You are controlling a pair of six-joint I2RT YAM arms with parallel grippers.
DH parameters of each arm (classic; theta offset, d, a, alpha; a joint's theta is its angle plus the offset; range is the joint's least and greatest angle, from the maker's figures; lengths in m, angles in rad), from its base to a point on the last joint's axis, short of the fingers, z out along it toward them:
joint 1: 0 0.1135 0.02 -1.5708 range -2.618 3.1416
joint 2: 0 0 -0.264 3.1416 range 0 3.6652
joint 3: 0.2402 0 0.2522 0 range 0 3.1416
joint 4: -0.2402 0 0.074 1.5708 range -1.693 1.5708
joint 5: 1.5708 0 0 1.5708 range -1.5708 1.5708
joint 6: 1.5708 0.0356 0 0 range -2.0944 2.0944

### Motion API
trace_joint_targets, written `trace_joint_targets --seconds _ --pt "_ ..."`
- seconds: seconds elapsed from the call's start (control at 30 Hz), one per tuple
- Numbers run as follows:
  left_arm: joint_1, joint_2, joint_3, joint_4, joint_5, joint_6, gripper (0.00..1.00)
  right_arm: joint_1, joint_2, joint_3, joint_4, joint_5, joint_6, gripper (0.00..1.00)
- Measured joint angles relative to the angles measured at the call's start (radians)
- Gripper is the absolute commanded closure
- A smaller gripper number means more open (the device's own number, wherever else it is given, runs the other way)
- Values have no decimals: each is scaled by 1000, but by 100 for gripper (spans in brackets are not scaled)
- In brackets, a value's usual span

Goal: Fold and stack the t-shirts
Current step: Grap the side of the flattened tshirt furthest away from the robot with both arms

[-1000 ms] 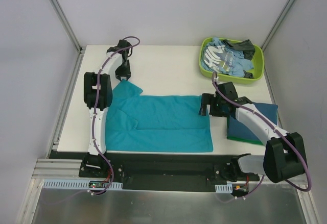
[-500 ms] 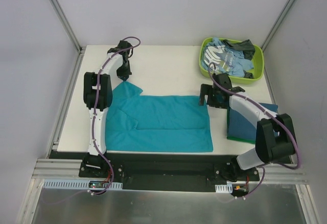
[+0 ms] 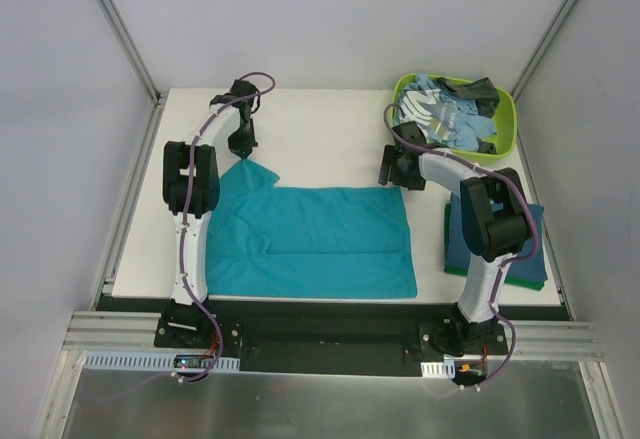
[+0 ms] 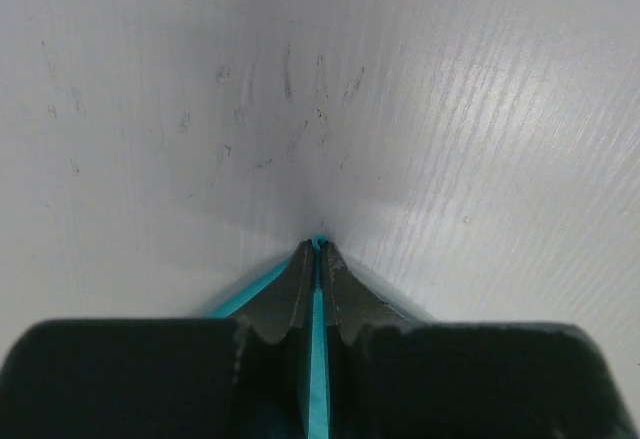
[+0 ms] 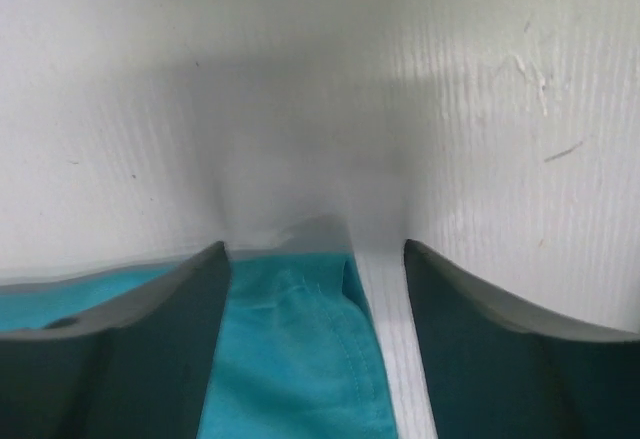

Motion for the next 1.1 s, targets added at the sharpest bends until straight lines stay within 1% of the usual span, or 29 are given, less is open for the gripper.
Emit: trace_joint_targets --seconds 0.07,0.13,0.17,0.27,0.37,0.47,0.53,0.57,0.6,0.87,1.1 --pt "0 0 0 0 0 0 100 5 27 24 -11 12 4 46" --pt "0 0 0 0 0 0 100 9 46 43 -19 22 13 52" --pt "0 0 0 0 0 0 100 10 52 48 -24 27 16 53" --pt "0 0 0 0 -1 1 100 10 56 52 -36 37 24 66" --pt "0 0 0 0 -1 1 100 10 56 52 -45 38 28 73" --pt "0 0 0 0 -1 1 100 10 56 52 -50 41 31 81" --pt "0 0 0 0 -1 1 100 11 57 53 -53 45 34 90" --pt "0 0 0 0 -1 0 100 11 58 54 -55 49 36 97" --pt "0 0 0 0 -1 1 100 11 58 54 -57 51 37 99" --pt "1 -8 -8 11 4 -1 100 12 72 82 -73 40 -5 99" --pt "13 -91 -121 49 57 -25 100 14 58 77 -50 -39 -69 99"
